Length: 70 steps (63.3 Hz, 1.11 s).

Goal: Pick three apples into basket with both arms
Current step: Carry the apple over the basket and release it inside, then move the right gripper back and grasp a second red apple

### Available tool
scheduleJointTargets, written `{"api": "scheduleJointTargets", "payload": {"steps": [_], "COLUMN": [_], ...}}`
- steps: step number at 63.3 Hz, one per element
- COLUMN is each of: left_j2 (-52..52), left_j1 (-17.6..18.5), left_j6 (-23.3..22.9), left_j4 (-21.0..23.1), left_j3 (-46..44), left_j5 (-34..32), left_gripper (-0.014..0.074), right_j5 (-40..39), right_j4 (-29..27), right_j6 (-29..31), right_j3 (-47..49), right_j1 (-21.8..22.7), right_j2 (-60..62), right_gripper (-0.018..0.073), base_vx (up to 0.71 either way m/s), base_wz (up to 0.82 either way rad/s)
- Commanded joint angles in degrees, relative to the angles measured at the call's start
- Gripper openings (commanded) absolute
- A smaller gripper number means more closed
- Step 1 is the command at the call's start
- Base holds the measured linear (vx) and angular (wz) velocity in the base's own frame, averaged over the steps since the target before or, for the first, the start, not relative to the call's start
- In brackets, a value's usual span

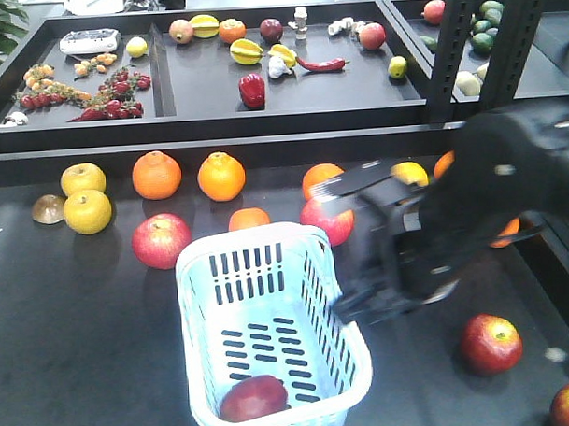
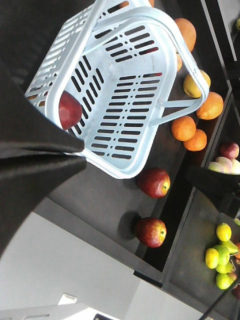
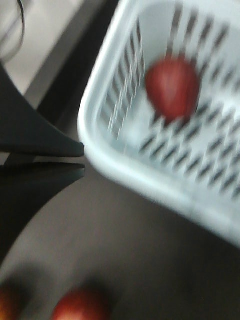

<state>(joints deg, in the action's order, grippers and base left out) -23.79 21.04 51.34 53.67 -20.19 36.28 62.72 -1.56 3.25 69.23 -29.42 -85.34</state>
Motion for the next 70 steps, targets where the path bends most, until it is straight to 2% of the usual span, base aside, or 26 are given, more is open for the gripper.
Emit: {"api": "scheduleJointTargets", "payload": {"steps": [1, 5, 8, 23, 29, 36, 40, 45, 51, 70], "left_j2": [-0.5, -0.5, -0.5, -0.5, -0.5, -0.5, -0.5, -0.5, -0.5, -0.5], "left_j1": [0.16, 0.16, 0.16, 0.16, 0.16, 0.16, 0.16, 0.16, 0.16, 0.16], "left_j6": [-0.35, -0.35, -0.35, -0.35, -0.35, -0.35, -0.35, -0.35, -0.35, -0.35], "left_j4": [2.53, 2.53, 2.53, 2.53, 2.53, 2.53, 2.53, 2.53, 2.53, 2.35], "left_j3": [-1.54, -1.54, -1.54, -1.54, -1.54, -1.54, -1.54, -1.54, -1.54, -1.54], "left_j5": [-2.37, -2.37, -2.37, -2.37, -2.37, -2.31, -2.37, -2.37, -2.37, -2.5], "left_gripper": [-0.0007, -0.0007, -0.0007, -0.0007, -0.0007, -0.0007, -0.0007, -0.0007, -0.0007, -0.0007], "right_j5": [1.46, 1.77, 1.63, -4.25, -4.83, -3.39, -3.15, -4.56, -6.54, -9.18], "right_j4": [12.1, 15.05, 14.87, 7.39, -0.18, -8.86, -10.75, -10.4, -9.29, -8.71], "right_j6": [-7.89, -10.43, -10.17, -2.83, 1.78, 10.54, 12.15, 12.14, 12.13, 12.03], "right_j3": [1.79, 1.79, 1.79, 1.79, 1.79, 1.79, 1.79, 1.79, 1.83, 2.09], "right_j1": [3.34, 6.25, 9.27, 23.83, 30.14, 35.85, 37.58, 38.2, 38.08, 38.08], "right_j2": [4.66, 5.77, 6.29, 4.19, 1.38, -3.5, -6.24, -9.15, -11.96, -19.13], "right_gripper": [-0.0009, -0.0009, -0.0009, 0.0042, 0.0127, 0.0325, 0.0459, 0.0606, 0.0727, 0.0699], "base_vx": [0.0, 0.0, 0.0, 0.0, 0.0, 0.0, 0.0, 0.0, 0.0, 0.0], "base_wz": [0.0, 0.0, 0.0, 0.0, 0.0, 0.0, 0.0, 0.0, 0.0, 0.0]}}
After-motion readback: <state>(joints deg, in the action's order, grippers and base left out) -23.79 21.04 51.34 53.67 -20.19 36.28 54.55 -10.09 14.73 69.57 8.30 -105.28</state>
